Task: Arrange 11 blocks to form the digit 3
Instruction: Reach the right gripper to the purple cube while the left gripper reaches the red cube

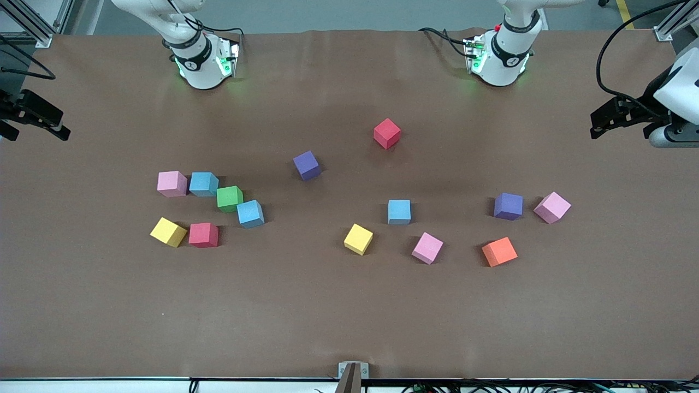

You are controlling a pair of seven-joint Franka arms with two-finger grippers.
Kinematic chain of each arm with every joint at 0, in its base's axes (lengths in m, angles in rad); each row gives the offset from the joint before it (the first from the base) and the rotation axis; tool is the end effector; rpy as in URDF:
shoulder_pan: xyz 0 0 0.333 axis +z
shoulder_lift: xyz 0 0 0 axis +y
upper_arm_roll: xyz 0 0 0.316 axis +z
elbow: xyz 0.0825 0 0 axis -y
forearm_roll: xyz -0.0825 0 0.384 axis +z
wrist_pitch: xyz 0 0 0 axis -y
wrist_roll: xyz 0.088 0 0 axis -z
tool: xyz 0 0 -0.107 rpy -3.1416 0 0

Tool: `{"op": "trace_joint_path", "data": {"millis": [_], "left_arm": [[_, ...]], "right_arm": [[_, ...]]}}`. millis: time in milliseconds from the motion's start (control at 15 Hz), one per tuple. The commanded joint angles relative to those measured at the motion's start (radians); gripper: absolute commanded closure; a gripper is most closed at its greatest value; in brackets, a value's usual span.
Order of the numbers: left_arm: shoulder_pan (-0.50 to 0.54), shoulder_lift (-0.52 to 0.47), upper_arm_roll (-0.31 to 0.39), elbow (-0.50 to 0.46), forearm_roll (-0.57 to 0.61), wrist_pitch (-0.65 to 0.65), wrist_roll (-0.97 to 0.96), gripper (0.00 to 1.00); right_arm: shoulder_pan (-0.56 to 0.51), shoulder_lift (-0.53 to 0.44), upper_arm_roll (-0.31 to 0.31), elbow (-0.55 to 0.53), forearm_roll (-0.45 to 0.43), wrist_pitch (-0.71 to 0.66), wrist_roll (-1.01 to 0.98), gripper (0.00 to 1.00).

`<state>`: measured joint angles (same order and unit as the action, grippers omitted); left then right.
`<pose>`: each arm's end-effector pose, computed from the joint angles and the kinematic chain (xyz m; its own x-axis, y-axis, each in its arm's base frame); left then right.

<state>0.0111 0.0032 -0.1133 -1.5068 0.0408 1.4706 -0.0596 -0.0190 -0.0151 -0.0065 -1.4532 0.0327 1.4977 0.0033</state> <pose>0.5431 -0.0509 0.6441 0.9986 -0.0385 -0.0368 -0.0401 -0.9983 -0.0426 0.5416 -0.0101 0.6813 0.9979 -0.0264 0.0595 -0.0245 -0.9992 -0.0327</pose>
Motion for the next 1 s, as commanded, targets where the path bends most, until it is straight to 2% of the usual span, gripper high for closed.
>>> {"op": "trace_joint_path", "data": {"millis": [0,266,532,665,932], "left_arm": [[0.006,0.004,0.000,0.010,-0.018,-0.003,0.010,0.00],[-0.006,0.037,0.001,0.011,0.001,-0.001,0.000,0.00],[-0.057,0.127,-0.020,0.019,0.028,0.029,-0.006,0.00],[-0.123,0.182,-0.035,0.016,0.031,0.094,-0.020,0.00],[-0.255,0.302,-0.039,0.014,0.019,0.204,-0.253,0.00]], "right_arm": [[0.002,0.000,0.000,0.007,-0.007,-0.004,0.004,0.00],[0.004,0.000,0.000,0.007,-0.007,-0.004,0.006,0.00],[0.011,0.000,0.003,0.007,0.004,-0.002,0.007,0.00],[0.059,0.010,0.003,-0.001,0.007,-0.002,0.007,0.00],[0.161,0.073,0.003,0.000,0.007,0.006,0.009,0.00]]}}
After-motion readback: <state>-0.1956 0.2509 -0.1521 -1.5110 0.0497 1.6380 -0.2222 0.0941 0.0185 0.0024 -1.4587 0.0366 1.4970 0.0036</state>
